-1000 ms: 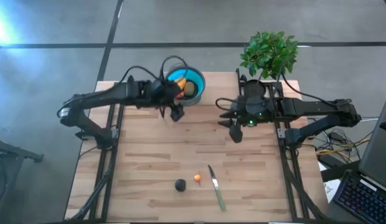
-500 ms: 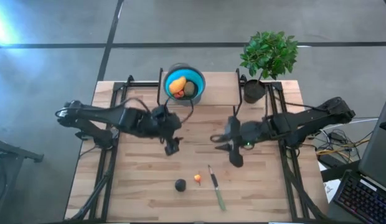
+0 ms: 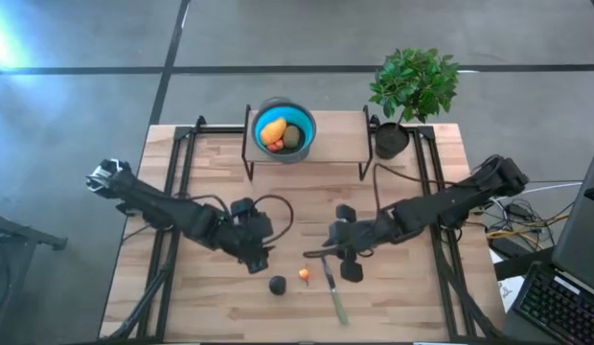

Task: Pick & Place Fruit
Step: Put the orange pear into the blue strainer bowl

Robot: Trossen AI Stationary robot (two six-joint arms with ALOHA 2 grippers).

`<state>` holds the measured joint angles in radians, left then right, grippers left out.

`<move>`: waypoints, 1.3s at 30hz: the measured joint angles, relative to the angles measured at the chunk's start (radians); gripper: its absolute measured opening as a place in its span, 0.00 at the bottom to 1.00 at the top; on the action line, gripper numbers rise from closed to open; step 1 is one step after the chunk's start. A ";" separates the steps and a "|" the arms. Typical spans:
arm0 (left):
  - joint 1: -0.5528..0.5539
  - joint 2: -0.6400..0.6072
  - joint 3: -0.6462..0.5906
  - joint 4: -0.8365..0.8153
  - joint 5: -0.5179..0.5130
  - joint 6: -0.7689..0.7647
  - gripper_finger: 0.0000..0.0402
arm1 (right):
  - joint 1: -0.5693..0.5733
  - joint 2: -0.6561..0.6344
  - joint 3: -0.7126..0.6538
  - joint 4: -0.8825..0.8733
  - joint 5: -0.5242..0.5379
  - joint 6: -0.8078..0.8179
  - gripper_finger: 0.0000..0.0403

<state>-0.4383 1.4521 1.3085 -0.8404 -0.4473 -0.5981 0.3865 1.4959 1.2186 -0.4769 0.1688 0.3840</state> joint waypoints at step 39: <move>-0.179 0.000 -0.234 0.265 0.004 -0.229 0.78 | 0.074 0.349 0.000 0.237 0.028 0.035 0.68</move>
<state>-0.6173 1.4521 1.0740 -0.5758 -0.4431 -0.8274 0.4603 1.8452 1.2190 -0.2401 0.1967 0.4191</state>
